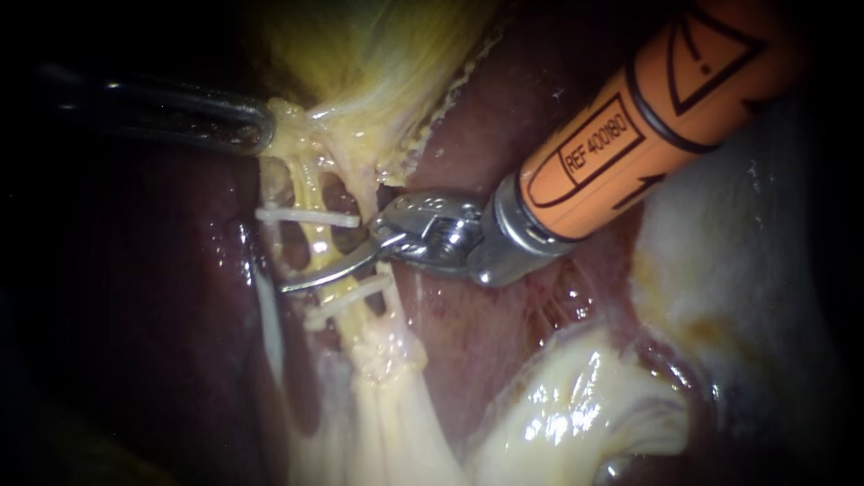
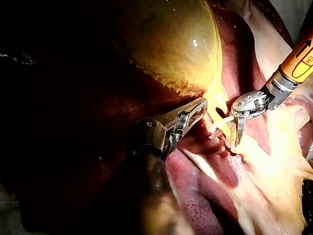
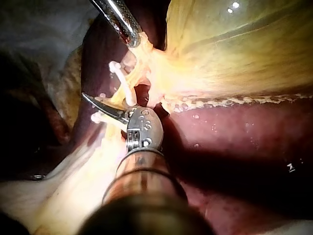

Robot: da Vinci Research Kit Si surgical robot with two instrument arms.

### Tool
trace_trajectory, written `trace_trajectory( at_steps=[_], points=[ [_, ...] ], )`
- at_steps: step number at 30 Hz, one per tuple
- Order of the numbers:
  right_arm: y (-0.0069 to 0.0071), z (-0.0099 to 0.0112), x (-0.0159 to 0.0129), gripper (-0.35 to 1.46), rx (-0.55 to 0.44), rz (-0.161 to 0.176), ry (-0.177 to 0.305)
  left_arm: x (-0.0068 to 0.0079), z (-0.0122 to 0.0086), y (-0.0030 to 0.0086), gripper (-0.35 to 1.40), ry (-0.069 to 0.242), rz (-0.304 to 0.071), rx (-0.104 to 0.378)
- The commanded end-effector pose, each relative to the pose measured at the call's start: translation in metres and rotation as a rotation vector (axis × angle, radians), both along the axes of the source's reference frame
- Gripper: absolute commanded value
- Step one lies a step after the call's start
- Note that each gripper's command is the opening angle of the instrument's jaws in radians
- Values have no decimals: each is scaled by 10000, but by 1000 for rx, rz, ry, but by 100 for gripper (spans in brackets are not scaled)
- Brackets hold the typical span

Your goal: Go to the cutting position left tube

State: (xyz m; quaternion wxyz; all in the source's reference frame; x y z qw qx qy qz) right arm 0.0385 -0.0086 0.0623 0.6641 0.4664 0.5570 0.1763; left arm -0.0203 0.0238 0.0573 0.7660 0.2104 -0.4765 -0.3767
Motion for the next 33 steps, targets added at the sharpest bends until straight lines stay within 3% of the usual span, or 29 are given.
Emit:
trace_trajectory(
  at_steps=[1, 5, 14, 25, 33],
  points=[
    [-1, -1, 2, 129, 4, 6, 16, 0, 0, 0, -35, 1, 0, 0],
    [-4, -6, 10, 129, 20, 28, 55, 0, 0, 0, -35, 1, 0, 0],
    [-3, -14, 16, 129, 24, 31, 57, 0, 2, 1, -35, 0, 1, 0],
    [14, -58, 7, 129, 49, 34, 62, 2, 3, 1, -35, 0, 4, -5],
    [14, -55, 6, 129, 50, 35, 64, 2, 4, 2, -35, 0, 5, -5]
  ],
)
